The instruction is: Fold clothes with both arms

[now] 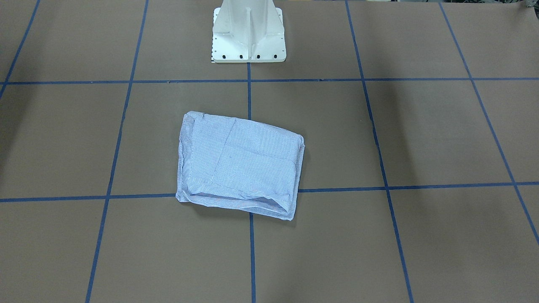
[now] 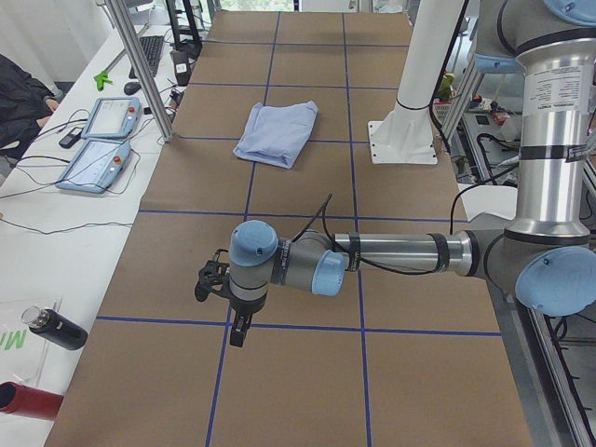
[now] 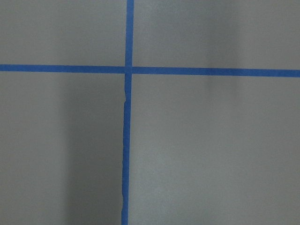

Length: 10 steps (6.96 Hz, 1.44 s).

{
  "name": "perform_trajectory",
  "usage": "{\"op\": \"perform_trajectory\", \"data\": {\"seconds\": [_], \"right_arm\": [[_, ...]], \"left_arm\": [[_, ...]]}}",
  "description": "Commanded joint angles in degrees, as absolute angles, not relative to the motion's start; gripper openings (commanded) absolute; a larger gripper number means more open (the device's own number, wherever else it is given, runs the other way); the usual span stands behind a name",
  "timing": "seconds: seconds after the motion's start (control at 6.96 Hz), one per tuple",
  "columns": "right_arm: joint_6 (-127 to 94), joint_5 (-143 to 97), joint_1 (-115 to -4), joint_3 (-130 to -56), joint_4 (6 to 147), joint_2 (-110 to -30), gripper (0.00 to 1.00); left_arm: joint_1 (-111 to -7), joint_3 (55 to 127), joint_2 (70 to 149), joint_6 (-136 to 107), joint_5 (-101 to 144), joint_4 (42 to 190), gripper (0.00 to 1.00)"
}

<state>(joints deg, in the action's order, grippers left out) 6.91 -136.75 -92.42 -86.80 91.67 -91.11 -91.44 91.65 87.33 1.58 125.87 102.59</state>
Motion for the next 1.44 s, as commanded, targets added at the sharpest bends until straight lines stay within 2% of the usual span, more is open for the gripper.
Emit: {"op": "perform_trajectory", "data": {"seconds": [0.0, 0.29, 0.58, 1.29], "right_arm": [[4.9, -136.6, -92.5, -88.8, 91.7, -91.6, 1.00], [1.7, -136.6, -92.5, -91.0, 91.8, -92.1, 1.00], [1.7, -136.8, -92.5, -91.0, 91.8, -92.3, 1.00], [1.6, -136.9, -92.5, -91.0, 91.8, -92.5, 1.00]], "left_arm": [[-91.1, 91.8, 87.3, -0.2, 121.8, 101.9, 1.00], [-89.1, 92.8, 87.4, -6.7, 127.3, 101.3, 1.00], [-88.9, 97.3, 87.3, -6.5, 130.1, 92.1, 1.00], [-89.0, 97.6, 87.0, -6.6, 133.4, 90.0, 1.00]]}}
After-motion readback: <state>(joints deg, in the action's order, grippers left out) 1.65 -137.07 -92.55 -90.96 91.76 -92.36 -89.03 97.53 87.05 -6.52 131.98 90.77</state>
